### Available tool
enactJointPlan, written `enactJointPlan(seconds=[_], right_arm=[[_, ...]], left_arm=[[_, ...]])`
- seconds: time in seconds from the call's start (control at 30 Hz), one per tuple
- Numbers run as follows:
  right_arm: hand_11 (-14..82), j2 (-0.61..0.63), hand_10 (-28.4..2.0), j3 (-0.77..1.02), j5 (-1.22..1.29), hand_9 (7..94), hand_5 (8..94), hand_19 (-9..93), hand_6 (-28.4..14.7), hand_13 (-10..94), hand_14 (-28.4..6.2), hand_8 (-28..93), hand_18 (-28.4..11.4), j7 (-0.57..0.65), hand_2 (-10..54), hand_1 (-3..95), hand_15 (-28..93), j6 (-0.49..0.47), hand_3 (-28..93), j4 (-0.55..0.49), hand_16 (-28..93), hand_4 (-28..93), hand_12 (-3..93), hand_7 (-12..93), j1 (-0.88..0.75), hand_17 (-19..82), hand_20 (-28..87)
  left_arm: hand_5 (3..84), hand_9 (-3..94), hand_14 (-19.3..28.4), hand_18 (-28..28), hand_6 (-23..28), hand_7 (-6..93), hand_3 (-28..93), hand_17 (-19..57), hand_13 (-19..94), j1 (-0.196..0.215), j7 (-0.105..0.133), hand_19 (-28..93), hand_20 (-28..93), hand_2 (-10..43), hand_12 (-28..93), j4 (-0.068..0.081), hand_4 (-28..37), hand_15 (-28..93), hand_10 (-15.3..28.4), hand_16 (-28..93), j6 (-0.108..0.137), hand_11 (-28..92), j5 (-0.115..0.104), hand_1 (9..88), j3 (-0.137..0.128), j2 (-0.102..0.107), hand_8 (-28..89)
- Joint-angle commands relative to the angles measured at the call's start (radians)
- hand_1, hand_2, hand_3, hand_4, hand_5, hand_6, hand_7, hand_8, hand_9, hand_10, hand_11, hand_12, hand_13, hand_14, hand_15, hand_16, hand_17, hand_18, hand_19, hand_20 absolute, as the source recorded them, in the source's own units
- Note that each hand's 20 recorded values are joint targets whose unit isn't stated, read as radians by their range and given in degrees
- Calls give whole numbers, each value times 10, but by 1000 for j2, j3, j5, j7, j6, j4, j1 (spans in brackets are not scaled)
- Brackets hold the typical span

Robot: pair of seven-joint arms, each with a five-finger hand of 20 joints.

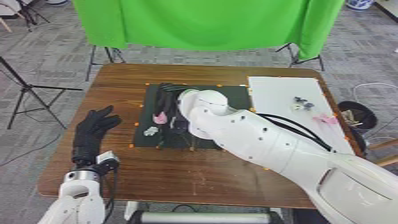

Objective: Arrange flowers

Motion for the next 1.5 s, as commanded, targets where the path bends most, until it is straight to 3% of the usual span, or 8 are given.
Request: enactJointPlan(seconds=[0.03, 0.23, 0.37, 0.5, 0.67, 0.83, 1.23, 1.5], right_arm=[[141, 165, -143, 61, -76, 778, 583, 932, 34, 934, -20, -126, -119, -15, -79, 436, 582, -31, 694, -214, 287, -152, 152, 179, 55, 680, 508], [125, 462, -147, 244, -158, 737, 587, 932, 20, 927, -21, -111, -112, -18, -94, 393, 561, -1, 694, -502, 289, -147, 148, 175, -15, 667, 461], [120, 652, -149, 446, -222, 730, 601, 932, 16, 922, -23, -104, -113, 15, -95, 378, 563, 2, 690, -611, 290, -146, 148, 165, -177, 663, 461], [110, 776, -154, 672, -173, 703, 594, 932, 12, 906, -28, -98, -120, 67, -95, 356, 570, -43, 677, -616, 293, -148, 149, 152, -370, 647, 473], [101, 874, -160, 883, -216, 667, 568, 932, 6, 888, -37, -89, -131, 110, -95, 333, 582, -43, 669, -570, 290, -153, 154, 141, -589, 626, 486], [103, 904, -153, 964, -266, 654, 598, 932, 19, 876, -44, -92, -142, 126, -95, 322, 594, -48, 667, -536, 285, -159, 161, 150, -726, 612, 499], [111, 859, -152, 959, -229, 656, 590, 932, 22, 870, -47, -95, -149, 151, -95, 307, 611, -66, 678, -472, 270, -169, 168, 156, -825, 607, 513], [122, 838, -151, 946, -218, 670, 588, 932, 21, 871, -48, -95, -152, 169, -95, 298, 624, -95, 673, -454, 269, -171, 172, 159, -879, 609, 529]], left_arm=[[532, 559, 175, 101, 37, 129, 672, 107, 459, 29, -9, 83, 157, 102, 86, -11, -283, 253, 152, -60, -3, 208, 2, 171, -14, -7, -82], [531, 559, 175, 101, 37, 129, 674, 107, 460, 49, -9, 83, 157, 101, 86, -21, -283, 253, 152, -60, 1, 208, 7, 171, -26, -14, -82], [533, 560, 175, 101, 36, 130, 674, 107, 461, 67, -5, 83, 156, 100, 86, -28, -283, 253, 152, -61, 8, 208, 6, 170, -38, -17, -82], [533, 559, 175, 101, 37, 130, 671, 107, 461, 80, -6, 83, 157, 101, 86, -35, -283, 254, 153, -61, 10, 207, 7, 173, -42, -23, -82], [533, 560, 176, 101, 37, 130, 671, 107, 460, 72, -4, 83, 157, 102, 86, -31, -283, 254, 153, -61, 7, 207, 7, 172, -37, -23, -82], [531, 559, 175, 101, 37, 128, 667, 107, 461, 80, -13, 83, 157, 104, 86, -38, -283, 254, 153, -61, 22, 207, 4, 177, -40, -27, -82], [529, 558, 175, 101, 36, 131, 667, 106, 460, 83, -23, 85, 157, 106, 86, -36, -283, 254, 154, -62, 7, 209, 12, 177, -29, -37, -83], [530, 558, 174, 101, 36, 133, 664, 106, 460, 94, -33, 86, 157, 107, 86, -39, -283, 255, 154, -61, 4, 208, 12, 180, -36, -38, -83]])
